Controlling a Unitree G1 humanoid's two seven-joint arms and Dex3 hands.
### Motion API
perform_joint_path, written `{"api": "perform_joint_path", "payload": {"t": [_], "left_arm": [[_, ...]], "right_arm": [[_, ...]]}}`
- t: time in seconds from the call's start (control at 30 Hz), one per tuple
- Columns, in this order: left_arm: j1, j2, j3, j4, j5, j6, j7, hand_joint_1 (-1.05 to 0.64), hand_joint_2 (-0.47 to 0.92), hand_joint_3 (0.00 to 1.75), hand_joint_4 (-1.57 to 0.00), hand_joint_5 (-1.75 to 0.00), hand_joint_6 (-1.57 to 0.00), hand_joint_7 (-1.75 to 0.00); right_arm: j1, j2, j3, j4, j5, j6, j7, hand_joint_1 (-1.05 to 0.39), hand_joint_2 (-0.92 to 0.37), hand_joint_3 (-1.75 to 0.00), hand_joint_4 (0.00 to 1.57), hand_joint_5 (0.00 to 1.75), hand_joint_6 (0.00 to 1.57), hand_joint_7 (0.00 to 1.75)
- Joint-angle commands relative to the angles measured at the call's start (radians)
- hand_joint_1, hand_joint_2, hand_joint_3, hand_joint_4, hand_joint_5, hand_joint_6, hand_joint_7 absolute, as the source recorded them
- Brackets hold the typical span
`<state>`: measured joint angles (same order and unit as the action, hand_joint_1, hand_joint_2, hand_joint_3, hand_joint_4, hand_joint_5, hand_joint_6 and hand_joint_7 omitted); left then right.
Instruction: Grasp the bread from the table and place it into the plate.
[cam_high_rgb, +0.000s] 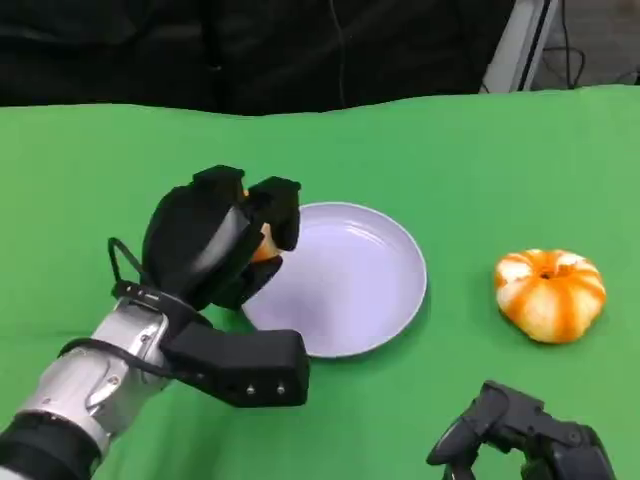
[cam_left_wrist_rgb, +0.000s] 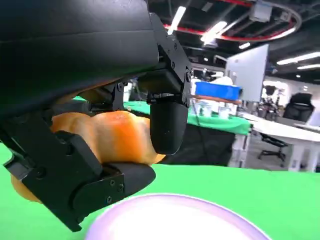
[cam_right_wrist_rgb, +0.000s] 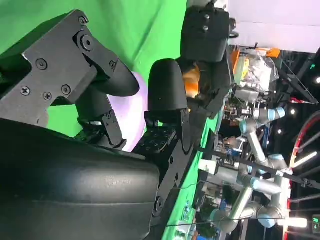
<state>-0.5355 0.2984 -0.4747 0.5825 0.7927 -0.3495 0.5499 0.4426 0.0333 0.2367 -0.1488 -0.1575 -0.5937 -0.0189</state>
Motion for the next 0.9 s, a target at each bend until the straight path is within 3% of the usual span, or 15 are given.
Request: {"api": "perform_joint_path", "payload": {"t": [0.03,0.07,0.2,0.4,0.43,0.47,0.5,0.57,0.7,0.73,0.77,0.83,0.9], "left_arm": [[-0.020,0.010,0.015,-0.009,0.000,-0.003,-0.013,-0.17,0.31,1.32,-0.95,-1.75,-0.73,-1.75],[-0.020,0.009,0.016,-0.009,0.000,-0.003,-0.013,-0.17,0.31,1.32,-0.95,-1.75,-0.73,-1.75],[-0.071,-0.134,-0.044,0.077,-0.031,0.007,-0.124,-0.17,0.28,1.29,-0.95,-1.75,-0.73,-1.74],[-0.084,-0.175,-0.036,0.106,-0.046,0.049,-0.214,-0.15,0.32,1.22,-0.93,-1.75,-0.75,-1.67],[-0.084,-0.179,-0.032,0.098,-0.057,0.071,-0.257,-0.22,0.51,0.82,-0.80,-1.52,-0.74,-1.09],[-0.084,-0.181,-0.028,0.091,-0.064,0.088,-0.289,-0.25,0.65,0.56,-0.76,-1.43,-0.82,-0.75],[-0.083,-0.182,-0.027,0.083,-0.069,0.100,-0.309,-0.26,0.74,0.38,-0.74,-1.38,-0.88,-0.52],[-0.080,-0.181,-0.026,0.072,-0.072,0.110,-0.322,-0.27,0.82,0.21,-0.73,-1.35,-0.95,-0.31],[-0.083,-0.168,-0.041,0.058,-0.055,0.150,-0.381,-0.27,0.85,0.16,-0.72,-1.34,-0.97,-0.25],[-0.088,-0.159,-0.054,0.051,-0.039,0.185,-0.429,-0.46,0.89,0.19,-0.37,-0.91,-0.63,-0.13],[-0.090,-0.153,-0.063,0.042,-0.027,0.211,-0.465,-0.63,0.91,0.24,-0.15,-0.46,-0.35,-0.07],[-0.089,-0.147,-0.076,0.023,-0.005,0.254,-0.504,-0.81,0.92,0.32,-0.03,-0.13,-0.13,-0.02],[-0.084,-0.144,-0.081,0.007,0.000,0.273,-0.522,-0.87,0.92,0.35,-0.01,-0.03,-0.06,-0.01]], "right_arm": [[0.004,-0.005,-0.004,-0.009,0.003,-0.002,-0.005,-0.02,-0.34,-1.41,0.79,1.63,0.83,1.33],[0.004,-0.005,-0.004,-0.009,0.003,-0.002,-0.005,-0.02,-0.34,-1.41,0.79,1.63,0.83,1.33],[0.010,-0.002,0.003,-0.018,0.005,0.006,-0.003,-0.03,-0.35,-1.39,0.79,1.63,0.83,1.33],[0.005,-0.002,0.003,-0.013,-0.003,-0.001,-0.011,-0.02,-0.37,-1.36,0.79,1.63,0.83,1.33],[0.005,-0.001,0.004,-0.012,-0.005,-0.001,-0.013,-0.02,-0.37,-1.36,0.79,1.63,0.83,1.33],[0.005,0.000,0.004,-0.012,-0.006,-0.001,-0.014,-0.02,-0.37,-1.36,0.79,1.63,0.83,1.33],[0.004,0.000,0.005,-0.012,-0.007,-0.001,-0.015,-0.01,-0.37,-1.37,0.79,1.63,0.83,1.33],[0.004,0.000,0.005,-0.012,-0.007,-0.001,-0.016,-0.01,-0.37,-1.37,0.79,1.63,0.83,1.33],[0.004,-0.002,0.006,-0.011,-0.008,-0.003,-0.017,-0.01,-0.37,-1.37,0.79,1.63,0.83,1.32],[0.004,-0.002,0.006,-0.012,-0.009,-0.003,-0.017,-0.01,-0.37,-1.37,0.79,1.63,0.83,1.32],[0.004,-0.003,0.006,-0.013,-0.009,-0.003,-0.017,-0.01,-0.37,-1.37,0.79,1.63,0.83,1.33],[0.005,-0.003,0.007,-0.014,-0.007,-0.001,-0.017,0.00,-0.37,-1.37,0.79,1.63,0.83,1.33],[0.005,-0.003,0.007,-0.015,-0.004,0.001,-0.015,0.00,-0.37,-1.38,0.79,1.63,0.83,1.33]]}}
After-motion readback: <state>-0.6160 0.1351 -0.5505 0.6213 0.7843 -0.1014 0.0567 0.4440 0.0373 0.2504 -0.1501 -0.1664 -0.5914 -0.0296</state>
